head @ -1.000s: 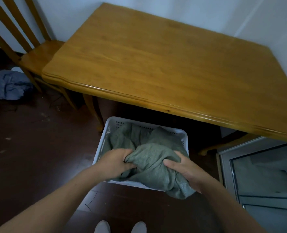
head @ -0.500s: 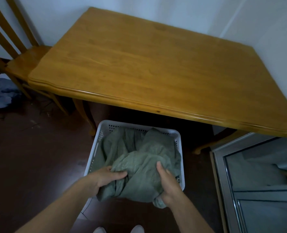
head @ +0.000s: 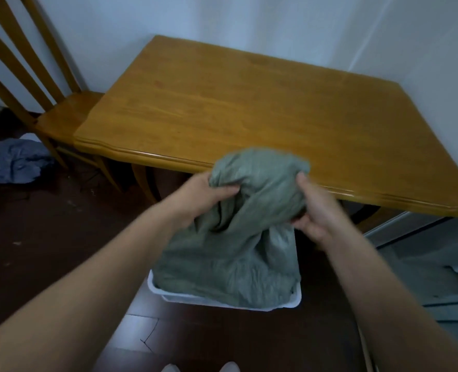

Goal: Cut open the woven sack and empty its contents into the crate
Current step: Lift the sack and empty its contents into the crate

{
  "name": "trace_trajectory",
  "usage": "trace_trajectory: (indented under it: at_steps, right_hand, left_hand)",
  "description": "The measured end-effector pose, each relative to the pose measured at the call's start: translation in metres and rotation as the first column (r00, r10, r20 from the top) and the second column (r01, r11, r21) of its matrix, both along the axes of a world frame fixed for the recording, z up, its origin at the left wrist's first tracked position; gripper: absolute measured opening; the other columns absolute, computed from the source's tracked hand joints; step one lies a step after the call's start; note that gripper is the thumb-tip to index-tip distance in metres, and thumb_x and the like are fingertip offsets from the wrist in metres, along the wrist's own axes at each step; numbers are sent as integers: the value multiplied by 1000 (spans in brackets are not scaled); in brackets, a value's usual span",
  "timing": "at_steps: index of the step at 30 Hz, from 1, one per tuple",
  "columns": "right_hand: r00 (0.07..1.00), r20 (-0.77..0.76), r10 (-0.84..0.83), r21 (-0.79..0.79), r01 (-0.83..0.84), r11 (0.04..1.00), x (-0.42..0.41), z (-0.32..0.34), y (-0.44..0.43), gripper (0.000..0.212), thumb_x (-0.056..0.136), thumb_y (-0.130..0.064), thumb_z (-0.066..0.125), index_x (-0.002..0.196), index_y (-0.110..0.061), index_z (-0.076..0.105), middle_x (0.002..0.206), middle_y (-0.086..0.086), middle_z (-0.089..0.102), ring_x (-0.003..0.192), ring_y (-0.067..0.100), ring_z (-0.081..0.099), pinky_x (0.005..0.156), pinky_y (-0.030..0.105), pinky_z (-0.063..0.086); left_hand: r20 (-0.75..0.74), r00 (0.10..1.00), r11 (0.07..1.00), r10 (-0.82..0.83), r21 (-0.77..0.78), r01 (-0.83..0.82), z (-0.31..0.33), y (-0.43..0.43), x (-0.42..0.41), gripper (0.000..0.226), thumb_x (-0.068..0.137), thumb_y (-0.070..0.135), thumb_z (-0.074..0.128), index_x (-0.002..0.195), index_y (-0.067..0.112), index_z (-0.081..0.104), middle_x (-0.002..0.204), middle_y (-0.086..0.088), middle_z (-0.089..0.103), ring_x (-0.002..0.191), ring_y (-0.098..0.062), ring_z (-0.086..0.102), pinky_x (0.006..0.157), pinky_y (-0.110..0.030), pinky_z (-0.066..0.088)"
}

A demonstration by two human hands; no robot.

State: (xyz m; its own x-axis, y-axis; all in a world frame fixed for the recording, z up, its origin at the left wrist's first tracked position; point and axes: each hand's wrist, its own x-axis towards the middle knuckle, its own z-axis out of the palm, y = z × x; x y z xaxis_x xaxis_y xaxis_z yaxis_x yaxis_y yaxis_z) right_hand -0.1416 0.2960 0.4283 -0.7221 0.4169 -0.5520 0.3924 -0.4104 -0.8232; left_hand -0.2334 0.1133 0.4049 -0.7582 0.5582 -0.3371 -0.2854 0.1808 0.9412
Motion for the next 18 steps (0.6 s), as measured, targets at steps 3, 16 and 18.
trace_trajectory:
  at_steps: [3, 16, 18]
  right_hand:
    - [996, -77, -40, -34, 37, 999, 3, -17, -5, 25, 98, -38, 43, 98, -20, 61, 102, 3, 69, 89, 19, 66, 78, 45, 54]
    - [937, -80, 341, 600, -227, 767, 34, -90, -15, 123, 64, -36, 84, 148, -41, -5, 156, -16, 8, 143, 5, 16, 112, 37, 34]
    - [923, 17, 383, 682, -291, 671, 40, -103, -15, 127, 62, -39, 85, 145, -47, -11, 157, -20, -2, 146, 7, 4, 117, 42, 21]
  left_hand:
    - [38, 996, 997, 81, 5, -82, -13, 0, 7, 26, 83, 14, 69, 108, 20, 64, 111, -7, 70, 98, -20, 67, 89, -36, 53]
    - [118, 988, 988, 98, -134, -82, -49, -17, -5, 36, 84, 34, 67, 111, 11, 66, 105, -12, 72, 92, -25, 69, 89, -40, 54]
    - [181, 982, 973, 49, -232, -6, -57, -18, -5, 51, 79, 50, 66, 113, 12, 65, 105, -10, 72, 95, -27, 69, 91, -43, 53]
